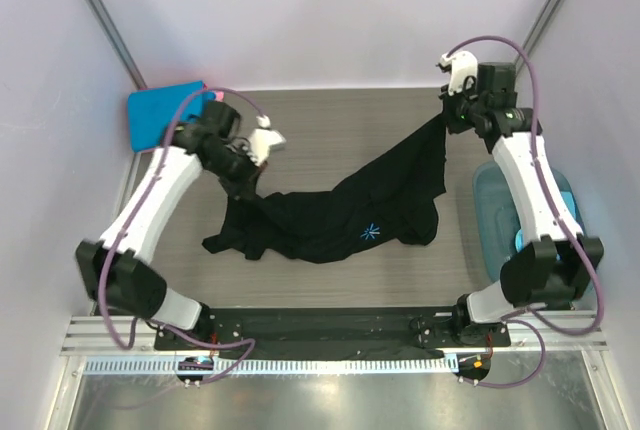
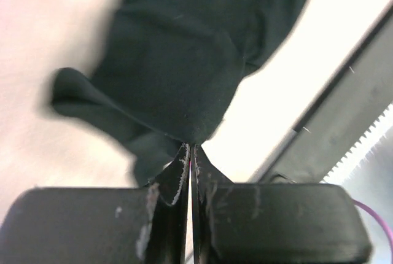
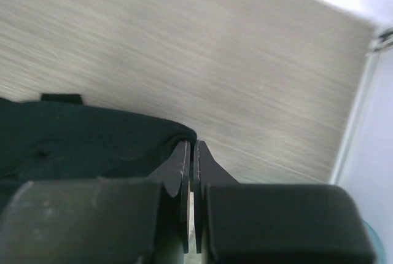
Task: Fold and stack the t-shirts
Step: Flatten the tshirt out
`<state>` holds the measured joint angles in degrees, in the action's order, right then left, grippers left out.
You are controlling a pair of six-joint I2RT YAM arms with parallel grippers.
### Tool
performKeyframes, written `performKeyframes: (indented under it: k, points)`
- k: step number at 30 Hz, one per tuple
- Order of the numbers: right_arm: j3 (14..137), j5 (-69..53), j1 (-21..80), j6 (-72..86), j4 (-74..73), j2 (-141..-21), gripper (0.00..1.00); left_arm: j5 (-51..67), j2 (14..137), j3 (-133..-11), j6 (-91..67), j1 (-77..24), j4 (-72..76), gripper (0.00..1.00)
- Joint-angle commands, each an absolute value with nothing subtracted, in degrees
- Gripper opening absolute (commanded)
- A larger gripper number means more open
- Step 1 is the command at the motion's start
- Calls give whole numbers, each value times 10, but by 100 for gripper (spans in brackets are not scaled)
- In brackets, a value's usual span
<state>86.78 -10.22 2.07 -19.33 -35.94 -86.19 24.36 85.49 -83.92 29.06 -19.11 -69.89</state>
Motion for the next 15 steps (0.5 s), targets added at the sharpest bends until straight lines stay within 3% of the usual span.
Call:
performKeyframes:
  k: [1,15]
  points:
    - [889,-106,18,-179,-359,-762,1,234,783,-906,338,-150,-765,0]
    - [1004,-103,18,-137,-476,-545,1,75,562,-969,321,-114,-716,0]
